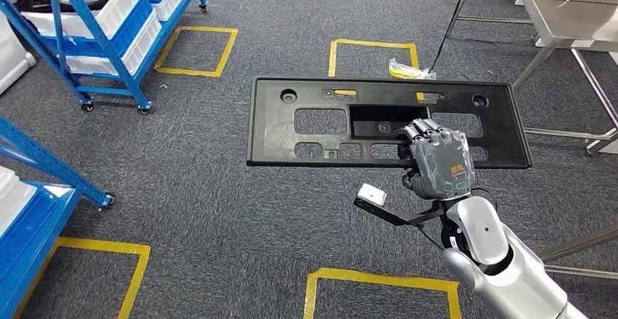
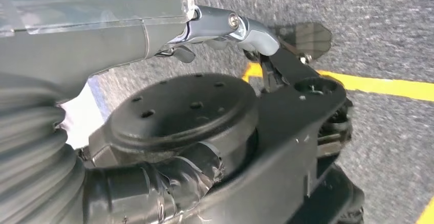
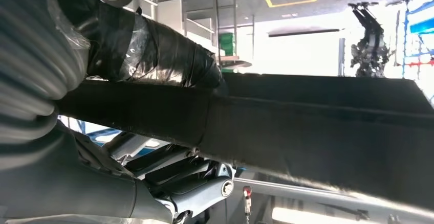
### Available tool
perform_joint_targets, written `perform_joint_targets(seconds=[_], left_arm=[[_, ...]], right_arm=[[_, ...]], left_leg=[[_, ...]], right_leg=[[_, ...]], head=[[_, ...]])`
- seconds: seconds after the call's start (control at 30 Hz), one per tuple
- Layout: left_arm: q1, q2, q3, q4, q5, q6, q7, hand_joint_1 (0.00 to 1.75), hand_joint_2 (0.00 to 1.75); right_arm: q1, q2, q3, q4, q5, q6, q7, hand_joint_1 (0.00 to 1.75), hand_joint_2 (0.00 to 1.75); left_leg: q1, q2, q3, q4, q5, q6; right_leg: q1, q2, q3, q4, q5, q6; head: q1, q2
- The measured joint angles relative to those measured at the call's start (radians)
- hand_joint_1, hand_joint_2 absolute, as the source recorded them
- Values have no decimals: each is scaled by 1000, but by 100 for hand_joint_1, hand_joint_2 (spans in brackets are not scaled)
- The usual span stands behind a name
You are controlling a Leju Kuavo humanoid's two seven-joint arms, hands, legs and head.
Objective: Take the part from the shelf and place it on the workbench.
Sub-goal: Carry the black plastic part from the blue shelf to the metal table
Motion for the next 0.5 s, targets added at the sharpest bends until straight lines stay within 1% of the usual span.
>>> perform_joint_targets(seconds=[0.03, 0.07, 0.1, 0.13, 0.17, 0.2, 0.23, 0.27, 0.3, 0.33, 0.37, 0.4, 0.43, 0.47, 0.5], left_arm=[[-1, 0, 0, 0, 0, 0, 0, 0, 175], [-2, -1, 0, 0, 0, 0, 0, 0, 175], [-1, -1, 0, 0, 0, 0, 0, 0, 175], [-1, -1, 0, 0, 0, 0, 0, 0, 175], [0, -1, 0, 0, 0, 0, 0, 0, 175], [0, -2, 1, 0, 0, 0, -1, 0, 175], [1, -2, 1, 0, 0, 0, -1, 0, 175], [1, -2, 1, 0, 0, 0, 0, 0, 175], [1, -2, 1, 0, 0, 0, 0, 0, 175], [1, -3, 1, 0, 0, 0, 0, 0, 175], [1, -3, 2, 0, 0, 0, 0, 0, 175], [1, -4, 2, 0, 0, 0, 0, 0, 175], [1, -4, 3, 0, 0, 0, 0, 0, 175], [0, -3, 3, 0, 0, 0, 0, 0, 175], [-1, -3, 4, 0, 0, 0, 0, 0, 175]], right_arm=[[1, -1, 0, 0, 0, 0, 0, 175, 175], [2, -2, 0, 1, 0, 0, 0, 175, 175], [1, -3, -1, 1, 0, 0, 0, 175, 175], [0, -4, -1, 2, 0, 0, 0, 175, 175], [-1, -5, -1, 2, 0, 0, 0, 175, 175], [-2, -5, -1, 3, 0, 0, 0, 175, 175], [-1, -5, -1, 4, 0, 0, 0, 175, 175], [0, -5, 0, 6, 0, 0, 0, 175, 175], [1, -5, 0, 7, 0, 0, 0, 175, 175], [2, -5, 0, 8, 0, 0, 0, 175, 175], [1, -5, 0, 9, 0, 0, 0, 175, 175], [1, -5, 0, 9, 0, 0, 0, 175, 175], [1, -5, 0, 10, 0, 0, 0, 175, 175], [1, -5, 0, 10, 0, 0, 0, 175, 175], [1, -5, 0, 10, 0, 0, 0, 175, 175]], left_leg=[[0, 10, 4, -9, 2, 3], [1, 22, 8, -18, 7, 7], [3, 35, 14, -28, 12, 13], [5, 49, 19, -38, 17, 18], [4, 63, 22, -43, 19, 22], [3, 76, 23, -45, 19, 24], [2, 89, 23, -45, 18, 24], [2, 102, 23, -44, 17, 23], [2, 114, 24, -44, 14, 22], [3, 126, 25, -42, 11, 19], [4, 137, 27, -38, 6, 15], [2, 146, 28, -34, 0, 9], [1, 154, 30, -29, -6, 2], [-2, 161, 32, -26, -11, -5], [-3, 168, 34, -25, -14, -11]], right_leg=[[-2, 12, -3, -4, 4, 8], [-2, 8, -4, -3, 4, 13], [0, -11, -10, 9, -5, 17], [3, -40, -27, 44, -26, 19], [3, -74, -53, 98, -56, 21], [1, -96, -86, 165, -88, 25], [-3, -106, -117, 226, -110, 29], [-8, -111, -136, 261, -116, 33], [-13, -114, -136, 260, -104, 37], [-17, -122, -113, 215, -74, 41], [-21, -138, -75, 143, -40, 45], [-19, -158, -39, 76, -16, 47], [-17, -172, -12, 25, -1, 44], [-13, -179, -1, 2, 1, 39], [-7, -175, -1, 1, -4, 32]], head=[[0, 0], [0, 0], [1, 0], [1, 0], [1, 0], [2, 0], [1, 0], [1, 0], [1, 0], [1, 0], [1, 0], [1, 0], [1, 0], [1, 0], [1, 0]])
